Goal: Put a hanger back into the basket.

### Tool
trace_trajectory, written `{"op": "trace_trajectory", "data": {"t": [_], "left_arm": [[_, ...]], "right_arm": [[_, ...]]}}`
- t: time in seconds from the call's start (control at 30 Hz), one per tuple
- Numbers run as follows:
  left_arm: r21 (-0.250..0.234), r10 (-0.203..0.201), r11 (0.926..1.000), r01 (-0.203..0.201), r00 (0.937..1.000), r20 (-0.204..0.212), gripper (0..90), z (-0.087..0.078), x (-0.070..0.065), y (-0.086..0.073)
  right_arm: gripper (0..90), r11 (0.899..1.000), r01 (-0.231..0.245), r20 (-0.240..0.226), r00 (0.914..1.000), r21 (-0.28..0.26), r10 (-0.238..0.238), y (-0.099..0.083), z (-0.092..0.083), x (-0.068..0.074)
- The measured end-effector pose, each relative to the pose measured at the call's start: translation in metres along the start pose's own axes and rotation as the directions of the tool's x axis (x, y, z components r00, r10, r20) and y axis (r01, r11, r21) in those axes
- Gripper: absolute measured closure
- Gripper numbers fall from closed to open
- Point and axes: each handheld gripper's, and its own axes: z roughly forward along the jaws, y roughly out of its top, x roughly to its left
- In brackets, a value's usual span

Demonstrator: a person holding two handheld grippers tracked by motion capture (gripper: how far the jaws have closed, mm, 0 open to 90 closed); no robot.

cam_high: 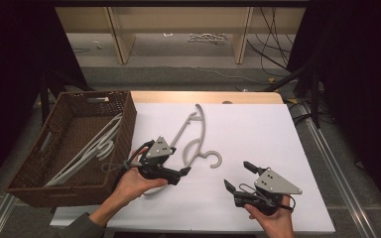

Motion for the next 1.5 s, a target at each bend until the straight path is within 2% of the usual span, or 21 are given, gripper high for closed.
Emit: {"op": "trace_trajectory", "data": {"t": [0.07,0.1,0.13,0.2,0.27,0.3,0.37,0.43,0.57,0.6,0.63,0.83,0.93,0.97,1.03,1.07,1.27,1.33,1.5], "left_arm": [[0.011,-0.007,0.9999,0.007,1.0000,-0.005,20.6,0.008,0.000,0.000],[0.026,0.016,0.9995,-0.015,0.9998,-0.008,20.6,0.013,0.001,0.000],[0.034,0.005,0.9994,-0.004,0.9999,-0.014,20.6,0.016,0.000,0.000],[0.057,0.024,0.9981,-0.023,0.9997,-0.011,20.6,0.025,0.002,-0.001],[0.080,0.029,0.9964,-0.027,0.9992,-0.026,20.6,0.033,0.002,-0.003],[0.087,0.048,0.9952,-0.046,0.9986,-0.022,20.7,0.039,0.004,-0.003],[0.098,0.029,0.9948,-0.026,0.9992,-0.026,20.7,0.045,0.002,-0.006],[0.113,0.049,0.9925,-0.046,0.9984,-0.028,20.9,0.050,0.003,-0.007],[0.133,0.064,0.9893,-0.059,0.9972,-0.037,21.0,0.058,0.006,-0.008],[0.130,0.061,0.9899,-0.056,0.9976,-0.034,20.9,0.060,0.006,-0.008],[0.135,0.059,0.9893,-0.054,0.9976,-0.036,20.9,0.061,0.006,-0.008],[0.165,0.075,0.9840,-0.068,0.9964,-0.039,21.3,0.076,0.007,-0.007],[0.201,0.087,0.9763,-0.079,0.9957,-0.032,22.2,0.084,0.008,-0.006],[0.219,0.086,0.9729,-0.076,0.9956,-0.037,22.4,0.088,0.008,-0.006],[0.241,0.090,0.9674,-0.079,0.9953,-0.036,22.9,0.094,0.009,-0.006],[0.252,0.096,0.9642,-0.083,0.9947,-0.037,23.7,0.096,0.011,-0.006],[0.272,0.099,0.9583,-0.087,0.9946,-0.032,27.6,0.108,0.017,-0.004],[0.282,0.089,0.9564,-0.076,0.9956,-0.031,29.0,0.111,0.018,-0.005],[0.314,0.077,0.9475,-0.062,0.9964,-0.036,34.1,0.116,0.026,-0.005]], "right_arm": [[18.5,1.000,-0.018,-0.006,0.9998,0.010,0.018,0.000,-0.001,0.001],[18.5,1.000,0.002,0.007,1.0000,-0.003,-0.002,0.000,-0.001,0.000],[18.4,1.000,0.001,0.005,1.0000,0.001,-0.001,0.001,-0.002,-0.001],[18.3,1.000,0.001,0.005,1.0000,-0.001,-0.001,0.000,-0.002,-0.001],[18.2,1.000,-0.016,-0.004,0.9999,0.005,0.016,0.001,-0.002,0.000],[18.2,1.000,0.000,0.001,1.0000,-0.006,0.000,0.001,-0.001,-0.001],[18.0,1.000,0.002,0.004,1.0000,0.001,-0.002,0.001,-0.002,-0.001],[17.9,1.000,-0.001,0.002,1.0000,-0.005,0.001,0.001,-0.002,-0.001],[17.9,1.000,-0.003,0.005,1.0000,-0.001,0.003,0.001,-0.002,-0.001],[17.9,1.000,-0.018,-0.005,0.9998,0.004,0.018,0.001,-0.002,0.000],[17.9,1.000,0.001,0.001,1.0000,-0.007,-0.001,0.001,-0.001,-0.001],[18.0,1.000,0.002,0.005,1.0000,-0.001,-0.002,0.001,-0.001,-0.001],[18.0,1.000,0.002,0.006,1.0000,-0.001,-0.002,0.001,-0.002,-0.001],[18.0,1.000,0.005,0.006,1.0000,0.015,-0.005,0.002,-0.003,-0.002],[18.0,1.000,0.002,0.010,1.0000,-0.007,-0.002,0.000,-0.001,-0.001],[18.0,1.000,0.002,0.005,1.0000,0.000,-0.002,0.001,-0.001,-0.002],[18.0,1.000,-0.001,0.006,1.0000,-0.009,0.001,0.001,-0.001,-0.002],[18.0,1.000,0.001,0.005,1.0000,-0.007,-0.001,0.000,-0.001,-0.002],[18.0,1.000,0.003,0.006,1.0000,-0.007,-0.003,0.000,-0.001,-0.001]]}}
